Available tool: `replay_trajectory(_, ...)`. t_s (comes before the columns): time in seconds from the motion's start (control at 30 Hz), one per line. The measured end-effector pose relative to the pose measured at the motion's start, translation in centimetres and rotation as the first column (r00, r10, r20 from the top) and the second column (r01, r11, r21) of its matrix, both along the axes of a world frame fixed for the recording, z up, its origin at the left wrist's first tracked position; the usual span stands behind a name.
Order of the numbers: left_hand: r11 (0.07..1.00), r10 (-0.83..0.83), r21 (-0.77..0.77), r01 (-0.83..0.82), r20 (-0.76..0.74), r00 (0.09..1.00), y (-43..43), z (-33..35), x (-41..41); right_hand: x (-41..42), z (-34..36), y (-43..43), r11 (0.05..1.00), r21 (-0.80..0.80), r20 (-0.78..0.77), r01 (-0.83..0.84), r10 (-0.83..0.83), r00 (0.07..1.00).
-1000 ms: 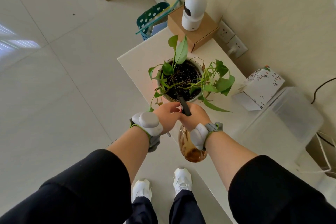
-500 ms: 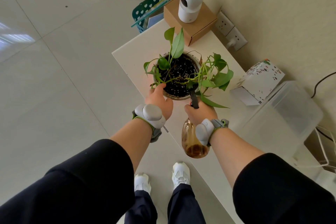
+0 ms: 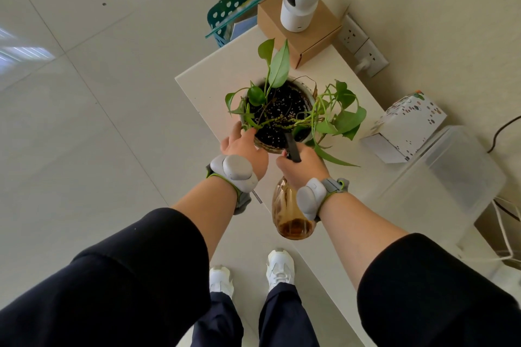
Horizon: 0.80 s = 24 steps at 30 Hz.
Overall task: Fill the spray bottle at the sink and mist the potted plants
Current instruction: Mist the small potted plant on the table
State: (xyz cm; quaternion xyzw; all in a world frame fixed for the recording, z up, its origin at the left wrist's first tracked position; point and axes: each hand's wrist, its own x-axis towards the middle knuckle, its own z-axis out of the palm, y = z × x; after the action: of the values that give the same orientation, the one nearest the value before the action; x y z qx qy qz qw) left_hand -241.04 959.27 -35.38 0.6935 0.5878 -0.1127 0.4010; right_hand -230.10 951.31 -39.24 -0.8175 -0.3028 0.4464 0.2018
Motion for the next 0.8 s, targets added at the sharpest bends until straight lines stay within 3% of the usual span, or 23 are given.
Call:
replay_trajectory(0.37, 0.996, -0.073, -0.051, 0.073, -0.004, 0.997, 0.7, -0.3, -0.4, -1.4, 0.6, 2.5, 0.995, -0.014, -0.018, -0.103, 0.103, 0.995)
replay_trajectory(0.6, 0.994, -0.112, -0.015, 0.112, 0.043, 0.993, 0.5, 0.0, -0.3, -0.4, 0.7, 1.4, 0.999, 0.004, 0.018, 0.040, -0.040, 0.999)
replay_trajectory(0.8, 0.993, -0.114, 0.048, 0.110, 0.090, 0.989, 0.1, 0.8, 0.4, 0.5, 0.8, 0.4, 0.998, 0.001, 0.035, 0.065, -0.065, 0.997)
